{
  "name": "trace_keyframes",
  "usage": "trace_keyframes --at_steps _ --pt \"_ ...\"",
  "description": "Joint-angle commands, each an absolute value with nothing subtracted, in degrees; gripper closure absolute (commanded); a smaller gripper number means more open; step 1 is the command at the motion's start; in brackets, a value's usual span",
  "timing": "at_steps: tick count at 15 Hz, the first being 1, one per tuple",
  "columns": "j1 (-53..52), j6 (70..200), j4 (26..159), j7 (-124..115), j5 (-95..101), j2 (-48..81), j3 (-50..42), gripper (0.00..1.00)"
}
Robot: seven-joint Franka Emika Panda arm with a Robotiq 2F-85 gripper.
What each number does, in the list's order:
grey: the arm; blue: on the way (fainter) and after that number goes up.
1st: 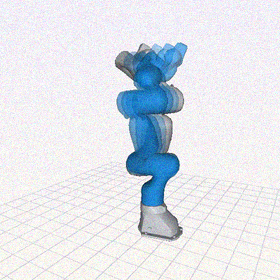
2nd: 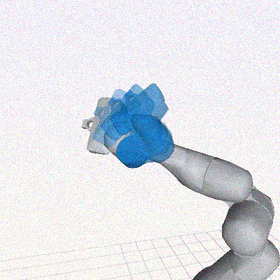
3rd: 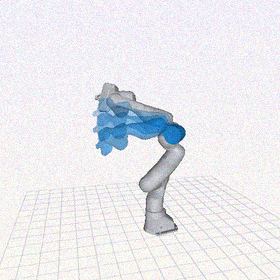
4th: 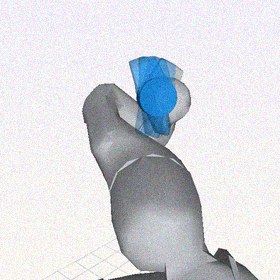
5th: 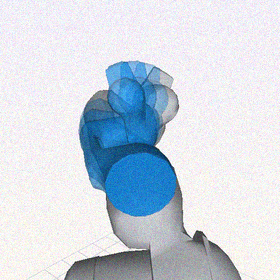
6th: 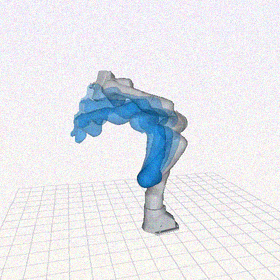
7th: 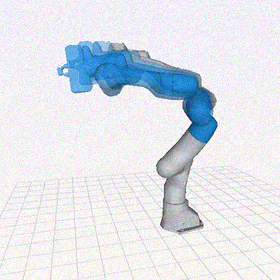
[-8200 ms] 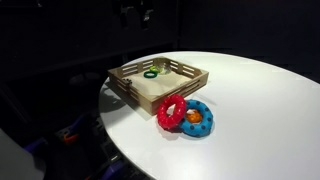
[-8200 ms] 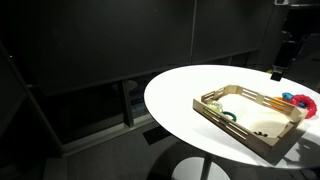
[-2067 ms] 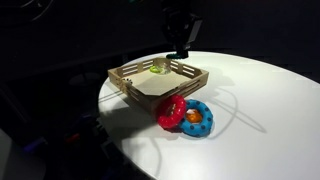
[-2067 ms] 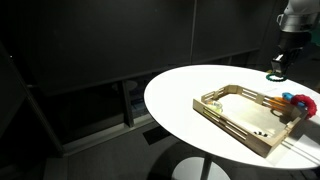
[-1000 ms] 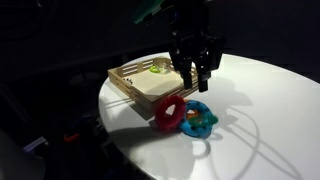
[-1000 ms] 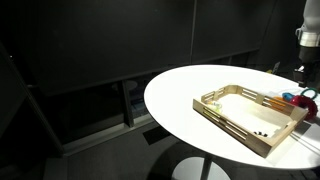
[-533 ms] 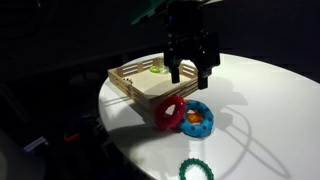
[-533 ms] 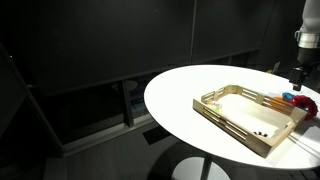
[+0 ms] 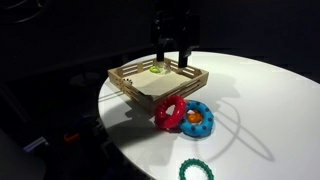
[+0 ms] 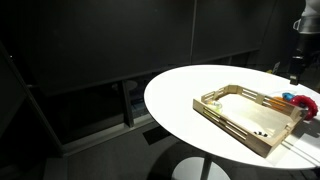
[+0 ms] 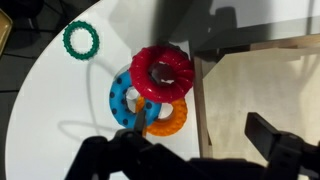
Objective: Put the green ring on the table
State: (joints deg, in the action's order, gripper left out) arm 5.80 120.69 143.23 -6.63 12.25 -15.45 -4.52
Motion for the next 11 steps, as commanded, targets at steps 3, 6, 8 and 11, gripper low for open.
trace_keyframes --at_steps 3,6,8,11 --pt "3.95 111.02 138.72 -0.55 6.95 -20.36 -4.26 0.0" --pt "3.31 108.59 136.88 0.71 5.56 -22.15 -4.23 0.0" --pt "3.11 107.89 136.24 1.06 5.32 -22.83 -4.04 0.0" --pt "3.57 109.8 137.53 -0.47 6.25 -22.19 -3.81 0.0"
